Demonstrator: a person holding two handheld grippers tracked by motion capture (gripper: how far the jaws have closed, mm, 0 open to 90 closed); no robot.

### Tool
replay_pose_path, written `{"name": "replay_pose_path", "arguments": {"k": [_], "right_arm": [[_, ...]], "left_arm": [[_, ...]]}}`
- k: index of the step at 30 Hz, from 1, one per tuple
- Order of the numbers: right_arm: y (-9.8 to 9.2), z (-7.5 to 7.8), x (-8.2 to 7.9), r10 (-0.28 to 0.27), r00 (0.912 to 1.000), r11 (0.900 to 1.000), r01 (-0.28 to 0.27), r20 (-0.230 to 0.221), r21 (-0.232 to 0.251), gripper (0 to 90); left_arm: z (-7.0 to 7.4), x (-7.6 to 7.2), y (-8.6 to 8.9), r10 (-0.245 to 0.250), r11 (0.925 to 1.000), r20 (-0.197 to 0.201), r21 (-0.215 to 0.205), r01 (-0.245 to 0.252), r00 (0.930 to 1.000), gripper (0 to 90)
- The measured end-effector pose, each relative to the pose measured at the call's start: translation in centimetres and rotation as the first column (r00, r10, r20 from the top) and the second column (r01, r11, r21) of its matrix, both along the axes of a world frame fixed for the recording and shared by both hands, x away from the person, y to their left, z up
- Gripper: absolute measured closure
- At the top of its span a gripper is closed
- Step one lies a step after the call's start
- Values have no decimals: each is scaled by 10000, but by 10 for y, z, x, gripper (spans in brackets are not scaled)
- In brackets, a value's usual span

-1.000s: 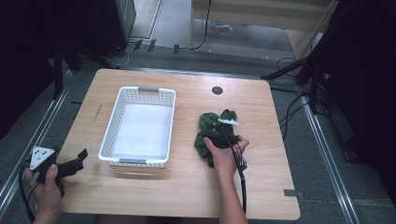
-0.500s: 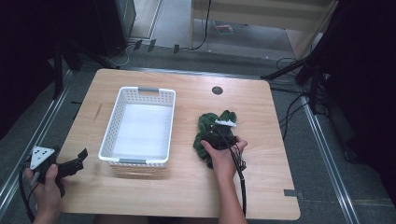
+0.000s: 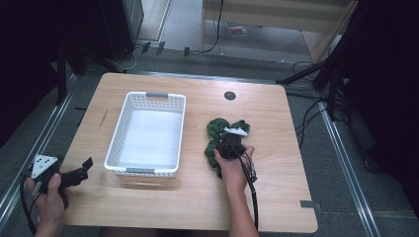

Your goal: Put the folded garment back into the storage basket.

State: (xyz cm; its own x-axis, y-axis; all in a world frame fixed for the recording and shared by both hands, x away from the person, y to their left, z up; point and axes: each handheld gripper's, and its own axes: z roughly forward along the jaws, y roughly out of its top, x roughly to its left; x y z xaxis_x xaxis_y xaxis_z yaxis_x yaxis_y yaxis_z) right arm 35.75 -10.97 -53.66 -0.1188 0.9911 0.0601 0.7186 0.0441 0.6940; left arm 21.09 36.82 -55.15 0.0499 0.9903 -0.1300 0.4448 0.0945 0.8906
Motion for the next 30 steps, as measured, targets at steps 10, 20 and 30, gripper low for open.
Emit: {"name": "replay_pose_path", "arguments": {"k": [10,20,30], "right_arm": [[-10,-3,1,272,9990,9984,-290,359,490,772],[-11,13,-3,217,9971,9962,-277,728,829,806],[-7,47,-7,194,9923,9961,-298,1224,836,807]], "left_arm": [[0,0,0,-2,10000,-11,12,2,10000,2],[0,1,0,-23,10000,-30,-1,23,10000,2],[0,1,0,-25,10000,-7,-4,25,10000,2]]}}
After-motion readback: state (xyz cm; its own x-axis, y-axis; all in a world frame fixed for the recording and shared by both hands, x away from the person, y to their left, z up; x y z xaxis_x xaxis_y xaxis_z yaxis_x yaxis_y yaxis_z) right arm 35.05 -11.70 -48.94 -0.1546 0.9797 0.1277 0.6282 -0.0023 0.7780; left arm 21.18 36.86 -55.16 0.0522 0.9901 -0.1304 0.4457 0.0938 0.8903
